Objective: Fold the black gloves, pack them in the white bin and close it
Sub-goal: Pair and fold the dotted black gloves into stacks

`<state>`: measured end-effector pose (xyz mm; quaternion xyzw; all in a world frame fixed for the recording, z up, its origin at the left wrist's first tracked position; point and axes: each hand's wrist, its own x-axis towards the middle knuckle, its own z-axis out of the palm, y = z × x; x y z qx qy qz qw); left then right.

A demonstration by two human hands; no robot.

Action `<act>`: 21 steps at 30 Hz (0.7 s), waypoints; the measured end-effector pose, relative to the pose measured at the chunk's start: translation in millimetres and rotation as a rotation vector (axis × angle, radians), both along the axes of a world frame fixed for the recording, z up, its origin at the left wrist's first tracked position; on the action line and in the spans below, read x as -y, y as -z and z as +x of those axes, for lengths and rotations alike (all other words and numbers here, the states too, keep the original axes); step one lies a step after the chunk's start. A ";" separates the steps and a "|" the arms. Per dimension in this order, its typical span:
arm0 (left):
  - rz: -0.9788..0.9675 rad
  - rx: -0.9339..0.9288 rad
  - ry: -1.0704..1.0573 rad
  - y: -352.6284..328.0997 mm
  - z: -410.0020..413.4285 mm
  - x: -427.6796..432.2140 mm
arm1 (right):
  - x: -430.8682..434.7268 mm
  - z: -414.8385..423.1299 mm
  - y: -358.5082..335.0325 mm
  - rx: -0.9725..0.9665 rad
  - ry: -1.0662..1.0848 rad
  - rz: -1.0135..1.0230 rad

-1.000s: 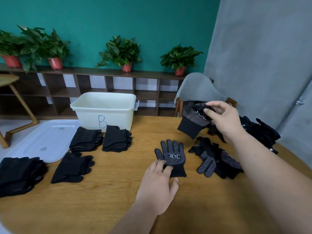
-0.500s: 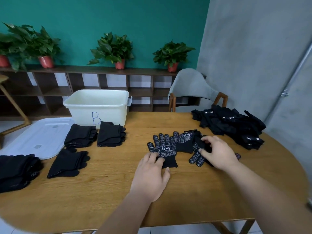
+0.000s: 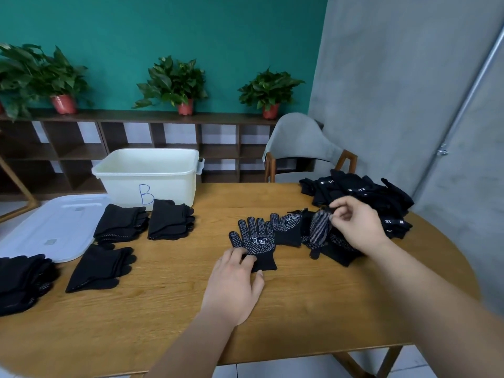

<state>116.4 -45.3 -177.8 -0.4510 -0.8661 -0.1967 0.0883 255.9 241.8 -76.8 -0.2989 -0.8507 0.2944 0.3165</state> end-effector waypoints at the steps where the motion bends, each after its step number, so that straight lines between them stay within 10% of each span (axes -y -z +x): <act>1: 0.000 -0.003 0.001 0.1 -0.1 0.0 | 4.1 -0.7 -9.6 -0.102 0.010 -0.034; 4: 0.004 -0.010 0.005 0.1 0.0 0.2 | 14.5 -5.9 -39.3 -0.347 -0.040 -0.175; 10: 0.018 -0.025 0.004 -0.1 2.2 1.3 | 2.7 -4.6 -40.9 0.293 -0.246 0.061; 21: 0.028 -0.035 0.012 -1.5 2.4 0.5 | 14.1 15.0 46.8 0.545 -0.369 0.382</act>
